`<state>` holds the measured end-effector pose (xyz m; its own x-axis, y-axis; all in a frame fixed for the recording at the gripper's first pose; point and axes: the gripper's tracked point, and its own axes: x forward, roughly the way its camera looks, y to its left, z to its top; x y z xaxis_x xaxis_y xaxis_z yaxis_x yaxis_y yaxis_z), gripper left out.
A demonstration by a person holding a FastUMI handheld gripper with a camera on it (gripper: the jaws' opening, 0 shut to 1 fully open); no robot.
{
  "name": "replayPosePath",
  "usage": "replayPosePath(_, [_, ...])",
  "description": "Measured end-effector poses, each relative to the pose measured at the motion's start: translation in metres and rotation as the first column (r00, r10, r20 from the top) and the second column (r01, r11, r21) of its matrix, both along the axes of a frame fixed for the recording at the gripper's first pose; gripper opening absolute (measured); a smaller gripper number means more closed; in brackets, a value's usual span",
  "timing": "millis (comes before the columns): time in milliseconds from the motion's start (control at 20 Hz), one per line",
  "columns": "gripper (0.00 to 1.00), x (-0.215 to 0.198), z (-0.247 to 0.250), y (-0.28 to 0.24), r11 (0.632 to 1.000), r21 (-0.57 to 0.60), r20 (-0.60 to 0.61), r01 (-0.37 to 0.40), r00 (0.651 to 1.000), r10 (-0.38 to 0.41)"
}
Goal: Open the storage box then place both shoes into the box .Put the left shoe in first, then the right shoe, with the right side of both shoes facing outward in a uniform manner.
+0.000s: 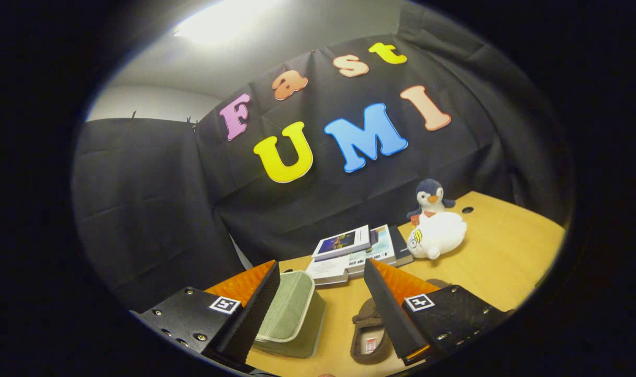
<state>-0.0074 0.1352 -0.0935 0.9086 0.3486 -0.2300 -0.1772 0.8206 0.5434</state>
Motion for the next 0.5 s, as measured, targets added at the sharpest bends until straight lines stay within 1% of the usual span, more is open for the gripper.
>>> replayPosePath(250, [0.98, -0.006, -0.027, 0.018, 0.992, 0.122, -0.106, -0.024, 0.994, 0.037])
replayPosePath(400, [0.97, -0.013, -0.042, 0.033, 0.977, 0.209, -0.17, -0.041, 0.982, 0.078])
replayPosePath(500, [0.97, -0.015, -0.053, 0.045, 0.96, 0.276, -0.213, -0.046, 0.971, 0.108])
